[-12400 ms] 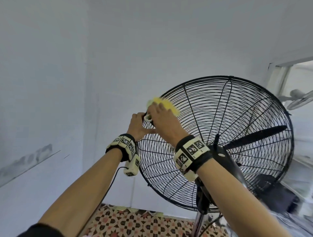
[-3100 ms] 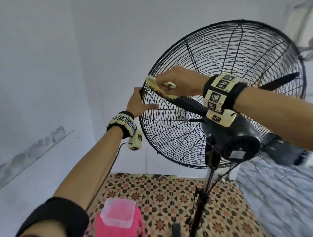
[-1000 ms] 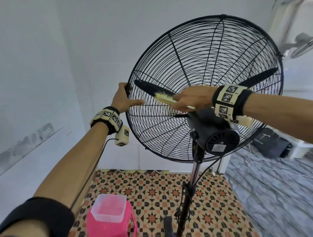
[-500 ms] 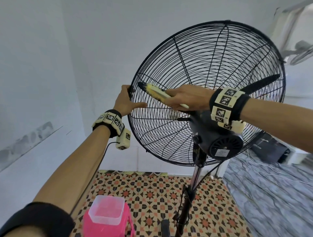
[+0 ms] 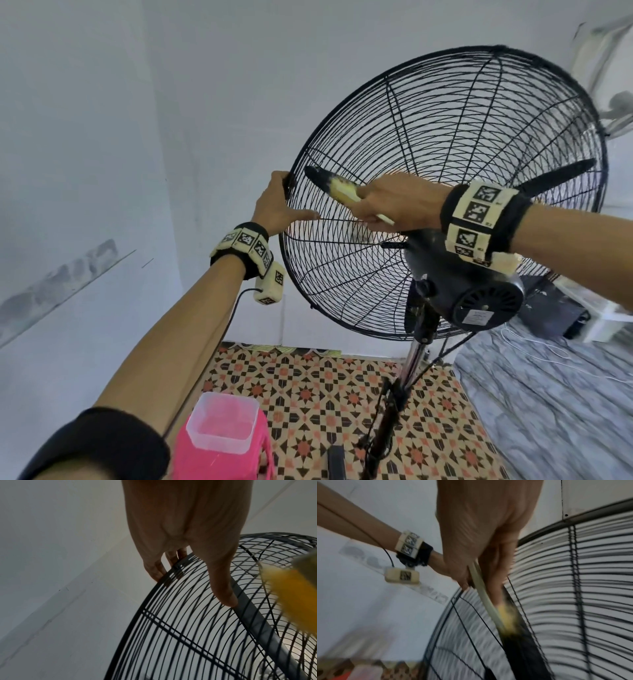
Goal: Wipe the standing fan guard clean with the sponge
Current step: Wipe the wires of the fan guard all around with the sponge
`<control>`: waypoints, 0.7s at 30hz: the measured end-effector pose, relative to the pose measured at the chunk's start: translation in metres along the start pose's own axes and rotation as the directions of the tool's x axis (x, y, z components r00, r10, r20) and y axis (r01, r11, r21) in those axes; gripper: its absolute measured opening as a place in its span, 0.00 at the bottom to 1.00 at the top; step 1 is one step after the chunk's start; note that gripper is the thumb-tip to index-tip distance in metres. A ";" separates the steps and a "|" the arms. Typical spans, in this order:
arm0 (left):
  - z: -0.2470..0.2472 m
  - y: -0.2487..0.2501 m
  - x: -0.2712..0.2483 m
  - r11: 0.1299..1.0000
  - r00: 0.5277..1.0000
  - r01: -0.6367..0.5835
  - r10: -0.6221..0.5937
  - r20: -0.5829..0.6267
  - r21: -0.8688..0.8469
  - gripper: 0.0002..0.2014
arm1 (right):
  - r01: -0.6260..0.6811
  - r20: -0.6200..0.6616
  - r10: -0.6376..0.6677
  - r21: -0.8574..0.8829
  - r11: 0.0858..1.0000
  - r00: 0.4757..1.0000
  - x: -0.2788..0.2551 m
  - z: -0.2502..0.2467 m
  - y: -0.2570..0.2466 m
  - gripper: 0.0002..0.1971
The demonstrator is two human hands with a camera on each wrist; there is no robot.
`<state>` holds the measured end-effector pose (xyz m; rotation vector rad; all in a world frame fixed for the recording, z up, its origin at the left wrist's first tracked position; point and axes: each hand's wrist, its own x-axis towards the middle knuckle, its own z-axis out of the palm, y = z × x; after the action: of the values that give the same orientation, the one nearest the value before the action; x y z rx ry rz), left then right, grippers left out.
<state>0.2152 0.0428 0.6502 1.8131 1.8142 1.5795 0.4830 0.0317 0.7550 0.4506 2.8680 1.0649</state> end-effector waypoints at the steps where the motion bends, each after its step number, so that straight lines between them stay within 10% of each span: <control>1: -0.002 0.000 0.001 1.000 1.000 -0.006 0.006 0.020 0.001 0.51 | -0.026 0.076 0.028 -0.028 0.999 0.997 0.002 -0.002 -0.002 0.05; 10: -0.002 -0.034 -0.015 0.984 0.993 0.078 -0.062 0.104 -0.158 0.44 | -0.102 -0.189 0.236 0.532 0.841 0.953 0.073 -0.053 -0.035 0.31; 21: 0.036 -0.088 -0.049 0.885 0.968 0.249 -0.237 0.079 -0.394 0.35 | -0.386 0.038 0.434 0.532 0.754 0.900 0.168 -0.004 -0.057 0.17</control>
<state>0.1965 0.0475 0.5449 1.3605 1.4912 1.6641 0.3073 0.0366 0.7302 1.1385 3.2007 0.2738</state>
